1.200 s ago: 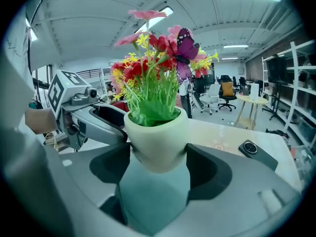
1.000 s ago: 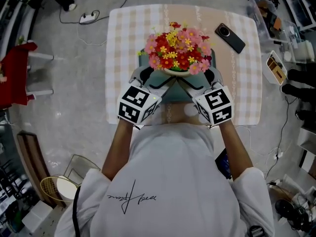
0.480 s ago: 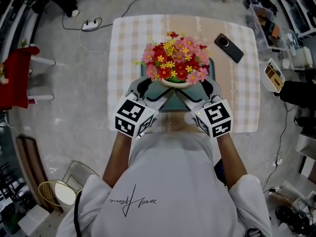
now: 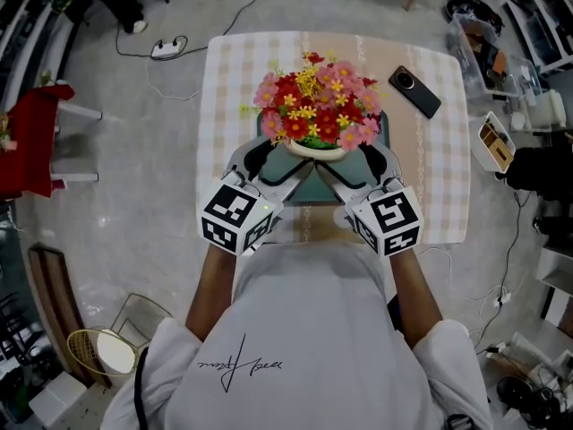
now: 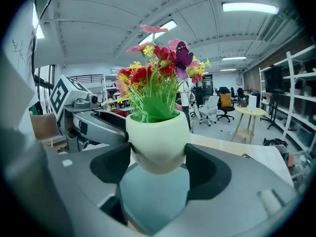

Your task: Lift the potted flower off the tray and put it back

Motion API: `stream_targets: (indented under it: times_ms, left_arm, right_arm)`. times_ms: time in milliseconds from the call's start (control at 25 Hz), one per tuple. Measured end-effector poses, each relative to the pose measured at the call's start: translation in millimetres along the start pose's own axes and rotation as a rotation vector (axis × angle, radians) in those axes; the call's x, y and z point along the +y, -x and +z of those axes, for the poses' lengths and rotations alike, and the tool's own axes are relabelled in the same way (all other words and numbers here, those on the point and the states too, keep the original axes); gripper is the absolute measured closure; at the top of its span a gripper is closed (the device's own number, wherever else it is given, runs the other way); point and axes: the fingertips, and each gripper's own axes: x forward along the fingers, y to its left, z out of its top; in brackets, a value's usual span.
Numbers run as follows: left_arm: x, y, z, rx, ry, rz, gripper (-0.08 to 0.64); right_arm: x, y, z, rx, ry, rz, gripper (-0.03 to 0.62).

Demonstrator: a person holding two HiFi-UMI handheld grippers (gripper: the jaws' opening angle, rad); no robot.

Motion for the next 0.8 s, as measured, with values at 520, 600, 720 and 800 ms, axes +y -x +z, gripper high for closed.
stream_targets:
  times_ms: [520,600,720,800]
  left_arm:
    - [-2.2,5.8,5.7,-0.002,-0.051,0.003,0.285]
    - [-3.0,5.6,7.8,-0.007,-0.054,0.003,0.284]
    - [-3.5,5.3,7.6,-0.008,-0.061,0.008,0.279]
    - [-3.0,5.7,6.2,-0.008,-0.066,0.011,0.279]
  right_arm:
    - [3.3,3.0,4.6,-0.012,0.010,-0.008,0.241]
    - [3.5,3.7,5.1,-0.017,0.009,-0.009,0.239]
    - [3.4,3.8,4.7,-0.017,0.012,-0.009,0.239]
    - [3.9,3.0,3.9,-0.014,0.013,-0.009,0.239]
